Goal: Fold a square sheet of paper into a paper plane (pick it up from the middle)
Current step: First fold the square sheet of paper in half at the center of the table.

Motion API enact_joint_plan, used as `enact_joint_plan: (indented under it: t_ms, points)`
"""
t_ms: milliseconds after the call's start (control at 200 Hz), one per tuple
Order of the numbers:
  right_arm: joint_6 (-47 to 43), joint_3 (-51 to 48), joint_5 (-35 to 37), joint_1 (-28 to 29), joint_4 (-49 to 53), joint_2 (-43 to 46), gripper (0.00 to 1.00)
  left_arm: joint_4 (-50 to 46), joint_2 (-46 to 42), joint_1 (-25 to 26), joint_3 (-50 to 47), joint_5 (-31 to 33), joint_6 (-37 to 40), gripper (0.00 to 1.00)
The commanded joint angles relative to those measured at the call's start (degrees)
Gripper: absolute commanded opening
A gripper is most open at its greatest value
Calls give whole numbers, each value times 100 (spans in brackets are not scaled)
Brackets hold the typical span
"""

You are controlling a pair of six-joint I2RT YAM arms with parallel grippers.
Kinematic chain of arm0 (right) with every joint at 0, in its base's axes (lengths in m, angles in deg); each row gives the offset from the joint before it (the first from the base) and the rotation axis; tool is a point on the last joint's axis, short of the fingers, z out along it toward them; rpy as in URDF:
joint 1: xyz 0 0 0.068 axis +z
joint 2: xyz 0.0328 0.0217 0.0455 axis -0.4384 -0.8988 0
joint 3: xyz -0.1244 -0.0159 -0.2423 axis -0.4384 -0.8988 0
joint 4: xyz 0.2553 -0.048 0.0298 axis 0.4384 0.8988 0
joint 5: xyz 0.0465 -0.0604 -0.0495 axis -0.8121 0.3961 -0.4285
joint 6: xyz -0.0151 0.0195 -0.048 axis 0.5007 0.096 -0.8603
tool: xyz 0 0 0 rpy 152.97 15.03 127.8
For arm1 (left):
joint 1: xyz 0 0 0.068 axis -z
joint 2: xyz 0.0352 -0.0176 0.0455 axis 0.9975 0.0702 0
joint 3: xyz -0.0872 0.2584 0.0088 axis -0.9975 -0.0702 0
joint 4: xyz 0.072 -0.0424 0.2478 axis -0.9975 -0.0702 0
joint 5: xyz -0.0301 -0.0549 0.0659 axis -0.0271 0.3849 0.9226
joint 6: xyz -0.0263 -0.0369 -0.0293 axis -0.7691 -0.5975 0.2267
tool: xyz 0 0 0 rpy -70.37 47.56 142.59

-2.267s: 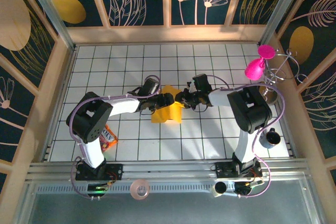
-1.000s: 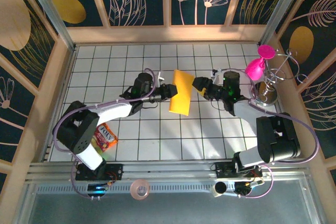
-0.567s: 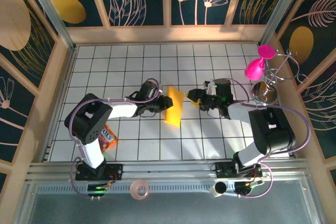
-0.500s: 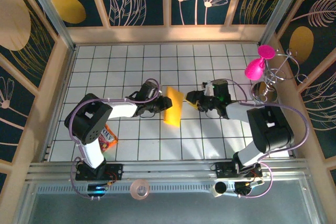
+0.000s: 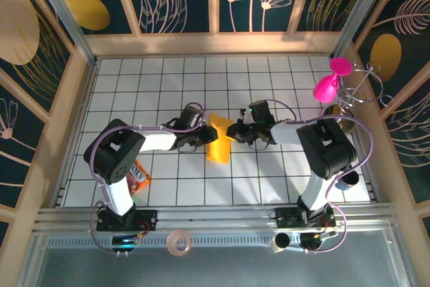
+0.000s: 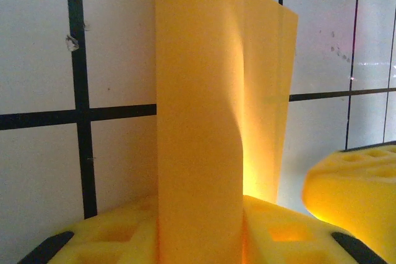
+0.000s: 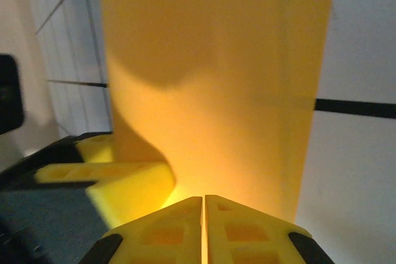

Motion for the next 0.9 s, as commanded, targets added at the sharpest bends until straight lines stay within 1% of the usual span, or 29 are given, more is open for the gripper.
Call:
enact_joint_plan:
  t_ms: [0,75,195,290,340,420,656,776,896]
  points:
    - [-215,221,349,79,582,-201,10,-425,-47,-18,109,196,78,35]
    - [-262,303,451,104,748,-302,10,-596,-96,-21,174,282,93,37]
    - [-284,357,568,107,915,-411,10,-1014,-282,-18,273,533,160,44]
    - [-224,400,488,108,951,-467,10,-1375,-475,-21,333,778,239,52]
    - [-154,434,372,109,913,-479,10,-1511,-552,-21,355,761,257,60]
    - [-51,485,204,107,820,-412,10,-1517,-594,-21,294,624,225,64]
    - [168,394,108,15,331,196,16,-1456,-565,-13,238,426,226,66]
    - [279,100,214,-115,74,529,25,-1401,-475,-8,294,309,234,67]
    - [271,-147,385,-209,44,736,35,-1469,-450,-10,359,365,260,66]
